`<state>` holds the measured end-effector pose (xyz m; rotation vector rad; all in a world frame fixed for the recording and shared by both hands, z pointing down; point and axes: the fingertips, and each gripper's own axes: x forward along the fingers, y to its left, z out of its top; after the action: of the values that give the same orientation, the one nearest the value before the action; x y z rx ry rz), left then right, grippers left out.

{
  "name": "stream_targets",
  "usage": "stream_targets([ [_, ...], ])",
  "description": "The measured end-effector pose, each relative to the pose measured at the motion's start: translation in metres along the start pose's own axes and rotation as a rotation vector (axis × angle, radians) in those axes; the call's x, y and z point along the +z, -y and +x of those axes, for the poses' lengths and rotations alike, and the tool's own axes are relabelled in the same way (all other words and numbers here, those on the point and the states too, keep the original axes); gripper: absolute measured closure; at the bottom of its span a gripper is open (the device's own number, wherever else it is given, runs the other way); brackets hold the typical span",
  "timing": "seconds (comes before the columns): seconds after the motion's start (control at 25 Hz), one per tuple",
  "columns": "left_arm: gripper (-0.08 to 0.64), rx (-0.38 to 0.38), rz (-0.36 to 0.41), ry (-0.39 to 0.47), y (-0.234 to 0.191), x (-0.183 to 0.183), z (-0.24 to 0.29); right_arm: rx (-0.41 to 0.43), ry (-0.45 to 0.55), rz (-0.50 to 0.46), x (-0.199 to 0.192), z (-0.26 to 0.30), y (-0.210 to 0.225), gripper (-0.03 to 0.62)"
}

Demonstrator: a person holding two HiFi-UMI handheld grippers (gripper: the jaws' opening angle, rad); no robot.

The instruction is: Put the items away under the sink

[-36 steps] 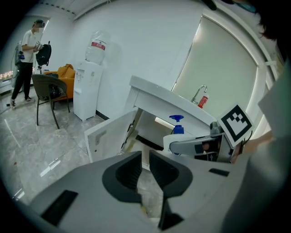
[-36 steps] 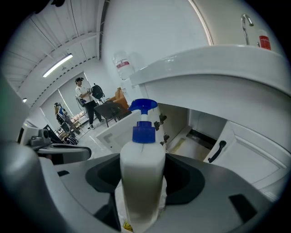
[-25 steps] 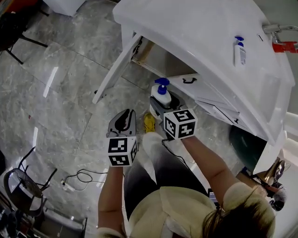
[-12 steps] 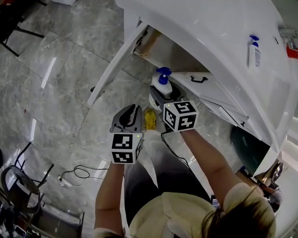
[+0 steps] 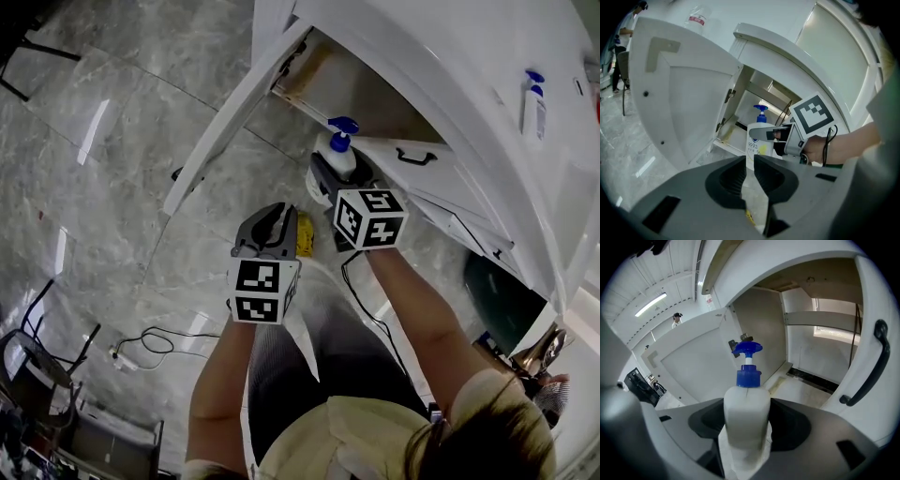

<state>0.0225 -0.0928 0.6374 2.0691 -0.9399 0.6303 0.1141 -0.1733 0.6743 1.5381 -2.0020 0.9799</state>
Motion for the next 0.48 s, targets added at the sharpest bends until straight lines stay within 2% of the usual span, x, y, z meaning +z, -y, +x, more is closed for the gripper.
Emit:
stream_targets([
  [0.16, 0.477, -0.011, -0.012, -0.006, -0.007, -0.005, 0.013, -0.017, 0.004, -0.020, -0.005, 0.017, 0.012, 0.313],
  [0.48, 0.477, 0.028, -0.043, 0.000, -0.037, -0.013, 0.039, -0.033, 0.002, -0.038, -0.015, 0.047, 0.026, 0.313],
])
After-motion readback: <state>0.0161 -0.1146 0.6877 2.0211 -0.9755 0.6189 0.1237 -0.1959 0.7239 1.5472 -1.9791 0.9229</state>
